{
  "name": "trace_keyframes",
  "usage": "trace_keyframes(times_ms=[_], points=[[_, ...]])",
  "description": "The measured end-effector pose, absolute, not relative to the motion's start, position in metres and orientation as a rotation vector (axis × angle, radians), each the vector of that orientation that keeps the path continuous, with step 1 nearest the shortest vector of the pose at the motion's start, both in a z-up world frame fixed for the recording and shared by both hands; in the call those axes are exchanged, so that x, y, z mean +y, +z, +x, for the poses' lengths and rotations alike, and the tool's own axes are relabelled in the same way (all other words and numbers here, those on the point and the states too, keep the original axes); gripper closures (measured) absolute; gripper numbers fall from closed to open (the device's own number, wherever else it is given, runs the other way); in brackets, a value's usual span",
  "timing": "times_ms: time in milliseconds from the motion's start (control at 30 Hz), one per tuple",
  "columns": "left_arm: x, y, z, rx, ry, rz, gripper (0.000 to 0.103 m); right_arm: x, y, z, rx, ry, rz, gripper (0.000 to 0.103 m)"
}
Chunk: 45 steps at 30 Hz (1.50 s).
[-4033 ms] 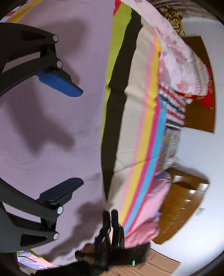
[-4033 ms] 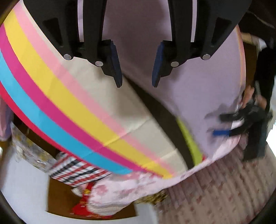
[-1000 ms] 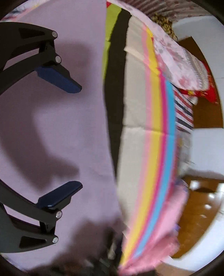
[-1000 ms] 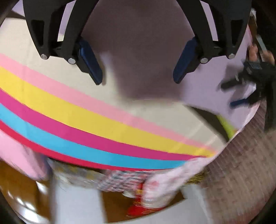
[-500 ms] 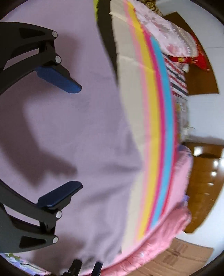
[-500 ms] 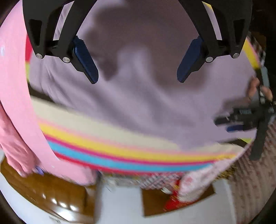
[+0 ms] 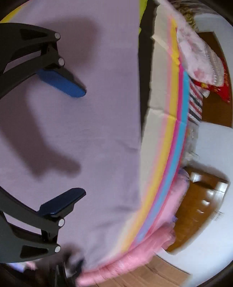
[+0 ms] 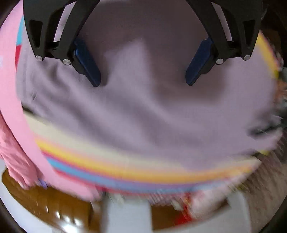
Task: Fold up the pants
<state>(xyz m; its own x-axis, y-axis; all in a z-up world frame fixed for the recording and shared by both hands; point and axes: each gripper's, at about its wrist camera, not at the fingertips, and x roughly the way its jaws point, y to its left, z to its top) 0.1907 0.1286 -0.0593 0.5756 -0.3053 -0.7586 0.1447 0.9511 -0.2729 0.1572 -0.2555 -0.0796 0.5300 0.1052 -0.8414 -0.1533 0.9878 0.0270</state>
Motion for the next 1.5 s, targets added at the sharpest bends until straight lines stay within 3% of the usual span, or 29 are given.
trace_keyframes(times_ms=[200,400,633,767,967,1067,1233,1500], points=[[0.242,-0.003,0.124,0.670,-0.109,-0.247,0.002,-0.211,-0.038,0.164,0.921,0.066,-0.109,0.007],[0.436,-0.045,0.074,0.650,0.192,-0.727,0.003,-0.029,-0.006,0.189,0.801,0.547,-0.246,0.006],[0.511,-0.065,0.045,0.593,0.221,-0.934,0.003,0.195,-0.015,0.189,0.742,1.020,-0.426,0.008],[0.524,-0.061,0.031,0.534,0.257,-0.993,0.003,0.293,-0.028,0.149,0.718,1.174,-0.593,0.029],[0.536,-0.056,0.022,0.552,0.307,-0.983,0.003,0.354,-0.065,0.128,0.641,1.188,-0.877,0.050],[0.539,-0.062,0.015,0.559,0.289,-0.999,0.002,0.367,-0.081,0.121,0.555,1.139,-1.003,0.053],[0.536,-0.069,0.020,0.574,0.201,-1.004,0.002,0.349,-0.078,0.147,0.562,1.155,-0.925,0.089],[0.543,-0.083,0.078,0.568,0.032,-1.100,0.003,0.331,-0.053,0.174,0.682,1.257,-0.638,0.090]])
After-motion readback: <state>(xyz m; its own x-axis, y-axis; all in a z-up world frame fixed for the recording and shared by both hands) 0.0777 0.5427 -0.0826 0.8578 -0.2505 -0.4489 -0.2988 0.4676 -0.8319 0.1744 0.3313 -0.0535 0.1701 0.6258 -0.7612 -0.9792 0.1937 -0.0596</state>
